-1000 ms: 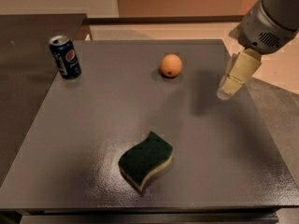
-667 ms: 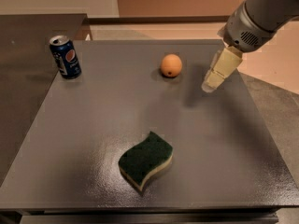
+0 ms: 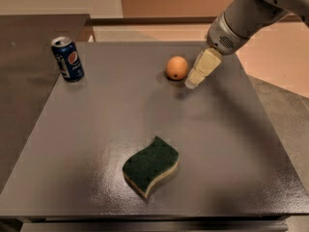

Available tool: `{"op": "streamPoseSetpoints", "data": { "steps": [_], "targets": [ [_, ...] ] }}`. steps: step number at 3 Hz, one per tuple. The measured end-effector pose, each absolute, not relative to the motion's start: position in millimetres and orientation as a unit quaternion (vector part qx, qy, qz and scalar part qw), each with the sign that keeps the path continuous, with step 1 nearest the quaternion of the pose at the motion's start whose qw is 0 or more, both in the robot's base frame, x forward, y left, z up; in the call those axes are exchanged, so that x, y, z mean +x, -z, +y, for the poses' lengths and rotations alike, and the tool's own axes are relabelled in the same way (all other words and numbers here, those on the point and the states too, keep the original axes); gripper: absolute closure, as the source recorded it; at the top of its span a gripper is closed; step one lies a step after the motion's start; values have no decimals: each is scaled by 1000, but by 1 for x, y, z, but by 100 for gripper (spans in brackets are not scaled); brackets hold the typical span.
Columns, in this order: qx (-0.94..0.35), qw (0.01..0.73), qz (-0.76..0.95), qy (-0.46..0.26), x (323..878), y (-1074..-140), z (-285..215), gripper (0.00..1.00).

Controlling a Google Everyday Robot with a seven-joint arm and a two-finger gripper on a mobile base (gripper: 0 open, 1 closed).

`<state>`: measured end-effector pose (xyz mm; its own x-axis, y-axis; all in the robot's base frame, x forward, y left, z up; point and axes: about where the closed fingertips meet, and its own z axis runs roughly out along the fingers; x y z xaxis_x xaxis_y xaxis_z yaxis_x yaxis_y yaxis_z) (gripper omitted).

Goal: Move orange near sponge

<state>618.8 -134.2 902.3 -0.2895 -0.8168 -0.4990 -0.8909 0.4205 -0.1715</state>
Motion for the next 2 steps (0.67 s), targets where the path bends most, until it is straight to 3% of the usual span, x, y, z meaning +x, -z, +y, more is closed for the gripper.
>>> {"op": "streamPoseSetpoints", "data": {
  "steps": [2],
  "targets": [
    [-526, 262, 802, -109, 649, -868, -105, 0]
  ]
}}
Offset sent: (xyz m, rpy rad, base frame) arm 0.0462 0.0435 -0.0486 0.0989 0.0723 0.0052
